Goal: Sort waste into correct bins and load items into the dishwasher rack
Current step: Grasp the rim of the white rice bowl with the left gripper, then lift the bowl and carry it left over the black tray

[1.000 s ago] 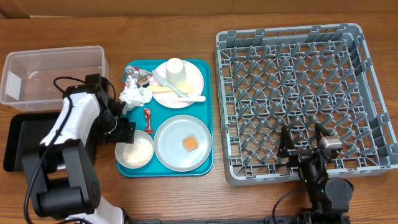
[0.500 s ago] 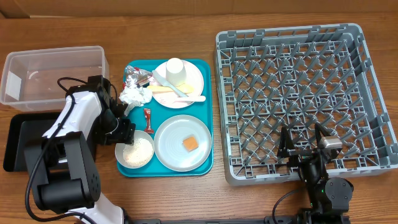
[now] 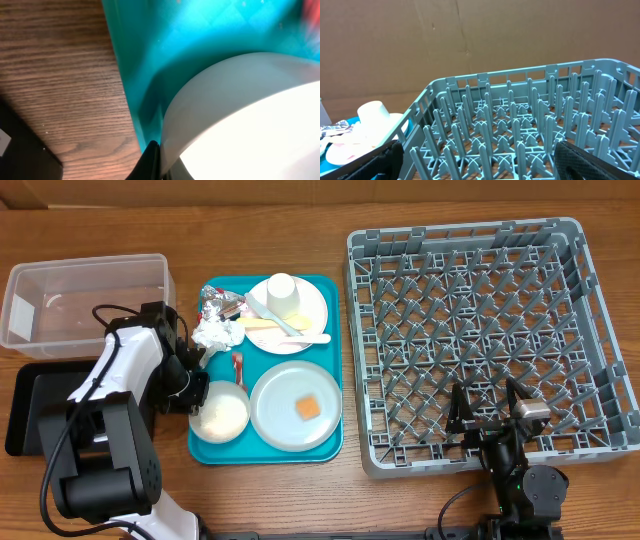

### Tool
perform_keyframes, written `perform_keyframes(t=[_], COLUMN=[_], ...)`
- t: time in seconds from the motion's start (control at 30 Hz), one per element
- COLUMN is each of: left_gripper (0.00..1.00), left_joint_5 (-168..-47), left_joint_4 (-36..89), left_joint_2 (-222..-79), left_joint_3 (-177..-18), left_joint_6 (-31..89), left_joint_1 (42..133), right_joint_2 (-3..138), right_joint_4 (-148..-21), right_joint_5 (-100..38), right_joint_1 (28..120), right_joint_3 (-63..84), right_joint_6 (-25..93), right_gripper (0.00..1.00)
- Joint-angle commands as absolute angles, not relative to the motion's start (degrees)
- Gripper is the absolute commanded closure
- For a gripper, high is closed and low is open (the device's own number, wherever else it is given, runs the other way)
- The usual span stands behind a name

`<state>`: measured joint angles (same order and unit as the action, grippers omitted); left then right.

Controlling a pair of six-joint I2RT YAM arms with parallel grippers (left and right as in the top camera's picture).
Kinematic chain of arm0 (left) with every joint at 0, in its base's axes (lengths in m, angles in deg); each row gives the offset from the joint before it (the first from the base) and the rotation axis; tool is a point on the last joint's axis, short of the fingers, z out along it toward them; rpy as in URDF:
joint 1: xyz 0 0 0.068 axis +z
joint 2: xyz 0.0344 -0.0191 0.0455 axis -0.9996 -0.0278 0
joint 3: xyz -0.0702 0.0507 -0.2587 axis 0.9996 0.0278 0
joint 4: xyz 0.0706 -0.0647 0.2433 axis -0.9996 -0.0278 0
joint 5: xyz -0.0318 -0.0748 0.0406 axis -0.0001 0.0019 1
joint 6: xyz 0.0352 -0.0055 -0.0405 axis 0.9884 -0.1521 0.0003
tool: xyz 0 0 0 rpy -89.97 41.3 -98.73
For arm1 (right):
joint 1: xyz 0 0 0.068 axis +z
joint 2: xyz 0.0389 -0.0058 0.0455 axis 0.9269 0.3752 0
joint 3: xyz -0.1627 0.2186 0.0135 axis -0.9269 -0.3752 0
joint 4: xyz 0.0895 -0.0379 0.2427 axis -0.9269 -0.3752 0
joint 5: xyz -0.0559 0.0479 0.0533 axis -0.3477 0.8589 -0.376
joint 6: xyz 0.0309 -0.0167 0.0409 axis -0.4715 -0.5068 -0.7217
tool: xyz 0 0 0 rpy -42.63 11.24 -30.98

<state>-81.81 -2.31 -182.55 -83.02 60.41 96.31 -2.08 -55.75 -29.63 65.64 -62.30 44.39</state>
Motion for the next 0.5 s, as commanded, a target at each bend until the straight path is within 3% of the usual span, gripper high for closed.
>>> perform_keyframes(t=[0.0,0.47], left_gripper=[0.96,0.96], left_joint_5=[-82.01,-82.79], left_joint_4=[-2.70,-11.71], left_joint_2=[-183.12,-183.10], left_joint_3=[-84.26,-92.74], left_joint_6=[60.17,60.14], left_joint_1=[96.25,96.27], right_joint_2=[-2.76,-2.76], right_joint_4=[-55.42,-55.42], right_joint_5=[-29.31,-29.31], right_joint_1=[65.33,65.33], right_joint_3=[-62.91,-62.91], right_joint_6=[44.58,44.58], right_gripper=[0.00,0.00])
